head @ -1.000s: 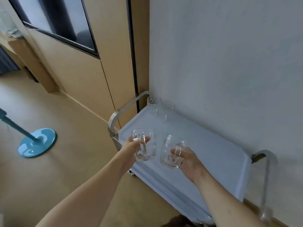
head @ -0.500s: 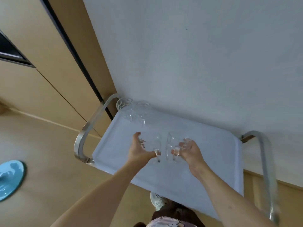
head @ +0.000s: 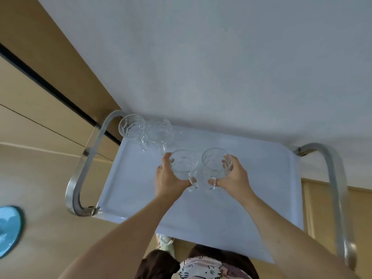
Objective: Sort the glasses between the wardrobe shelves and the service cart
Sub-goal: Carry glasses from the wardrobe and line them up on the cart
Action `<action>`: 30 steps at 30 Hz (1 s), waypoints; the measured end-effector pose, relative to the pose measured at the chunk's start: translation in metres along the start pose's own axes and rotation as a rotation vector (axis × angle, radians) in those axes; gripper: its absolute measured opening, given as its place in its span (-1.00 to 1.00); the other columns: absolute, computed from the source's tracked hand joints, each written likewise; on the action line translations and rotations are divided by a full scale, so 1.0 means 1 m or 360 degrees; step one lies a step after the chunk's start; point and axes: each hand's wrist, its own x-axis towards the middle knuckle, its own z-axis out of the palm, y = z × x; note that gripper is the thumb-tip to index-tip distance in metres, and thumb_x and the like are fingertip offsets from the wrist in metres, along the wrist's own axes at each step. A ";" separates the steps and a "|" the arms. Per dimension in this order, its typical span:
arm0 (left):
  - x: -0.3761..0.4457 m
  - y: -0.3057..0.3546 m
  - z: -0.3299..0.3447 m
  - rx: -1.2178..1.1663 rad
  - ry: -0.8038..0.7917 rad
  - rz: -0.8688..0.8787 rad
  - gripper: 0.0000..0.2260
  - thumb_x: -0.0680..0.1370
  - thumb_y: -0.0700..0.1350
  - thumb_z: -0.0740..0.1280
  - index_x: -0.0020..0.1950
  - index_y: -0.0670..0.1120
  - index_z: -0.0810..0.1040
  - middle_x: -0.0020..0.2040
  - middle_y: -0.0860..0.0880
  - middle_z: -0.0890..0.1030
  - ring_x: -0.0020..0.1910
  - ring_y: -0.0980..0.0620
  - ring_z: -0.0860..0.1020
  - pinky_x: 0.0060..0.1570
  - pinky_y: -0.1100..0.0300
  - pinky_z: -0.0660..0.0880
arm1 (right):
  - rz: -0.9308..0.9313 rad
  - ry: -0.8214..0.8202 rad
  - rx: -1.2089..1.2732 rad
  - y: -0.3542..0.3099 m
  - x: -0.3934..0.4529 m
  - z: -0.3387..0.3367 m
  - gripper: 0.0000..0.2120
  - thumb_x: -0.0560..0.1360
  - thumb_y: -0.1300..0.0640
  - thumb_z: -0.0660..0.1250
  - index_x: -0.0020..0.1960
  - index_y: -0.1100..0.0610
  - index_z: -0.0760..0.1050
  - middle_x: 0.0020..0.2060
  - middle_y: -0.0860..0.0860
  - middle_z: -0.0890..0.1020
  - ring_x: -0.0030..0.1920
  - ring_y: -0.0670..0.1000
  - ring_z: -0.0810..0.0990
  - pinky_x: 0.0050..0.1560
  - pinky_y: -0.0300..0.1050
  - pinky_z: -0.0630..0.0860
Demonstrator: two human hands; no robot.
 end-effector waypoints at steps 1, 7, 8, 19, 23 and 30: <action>0.002 -0.001 0.001 0.0008 -0.0006 0.0020 -0.01 0.03 0.20 0.58 0.36 0.28 0.16 0.16 0.20 0.44 0.20 0.00 0.44 0.13 0.07 0.44 | -0.0012 0.0025 -0.0013 0.000 -0.002 0.002 -0.05 0.09 0.20 0.75 0.40 0.05 0.41 0.14 -0.12 0.56 0.17 -0.06 0.55 0.08 -0.35 0.41; 0.010 -0.013 0.003 0.0005 -0.0113 0.0080 -0.01 0.05 0.07 0.65 0.34 0.29 0.17 0.20 0.07 0.47 0.19 -0.07 0.46 0.08 0.04 0.45 | -0.0001 0.0101 -0.0112 0.000 -0.015 0.009 0.03 0.06 0.20 0.77 0.44 0.02 0.39 0.21 -0.13 0.56 0.20 -0.10 0.54 0.17 -0.32 0.45; 0.008 -0.015 0.003 0.0008 -0.0138 0.0096 -0.01 0.06 0.04 0.65 0.34 0.29 0.16 0.21 0.06 0.46 0.20 -0.08 0.45 0.12 -0.01 0.48 | 0.0009 0.0105 -0.0144 0.001 -0.017 0.009 0.04 0.06 0.22 0.76 0.45 0.02 0.38 0.22 -0.11 0.57 0.22 -0.07 0.54 0.22 -0.21 0.47; 0.003 -0.016 -0.029 0.0375 -0.0449 0.0522 -0.07 0.33 -0.13 0.36 0.63 -0.03 -0.02 0.54 -0.06 0.15 0.50 -0.10 0.16 0.45 0.11 0.15 | 0.0157 0.0523 0.0027 -0.001 -0.048 0.015 -0.27 0.38 0.46 0.37 0.49 0.05 0.39 0.29 0.02 0.56 0.27 0.09 0.56 0.32 -0.01 0.51; 0.009 0.004 -0.031 0.0742 -0.0575 0.0757 -0.05 0.29 -0.11 0.36 0.62 0.08 0.02 0.59 0.00 0.04 0.51 -0.08 0.05 0.47 -0.06 0.22 | 0.0044 0.0431 -0.0088 -0.012 -0.050 0.023 -0.17 0.37 0.40 0.38 0.56 0.00 0.26 0.47 -0.02 0.36 0.46 0.04 0.35 0.49 0.05 0.33; 0.037 0.034 -0.037 0.0893 -0.0643 0.0725 -0.11 0.23 -0.12 0.54 0.52 0.20 0.29 0.46 0.04 0.26 0.37 -0.08 0.28 0.20 0.09 0.45 | -0.0021 0.0202 -0.0483 -0.013 -0.040 0.028 0.08 0.31 0.02 0.61 0.62 -0.13 0.01 0.54 -0.01 0.16 0.51 0.07 0.19 0.44 0.00 0.29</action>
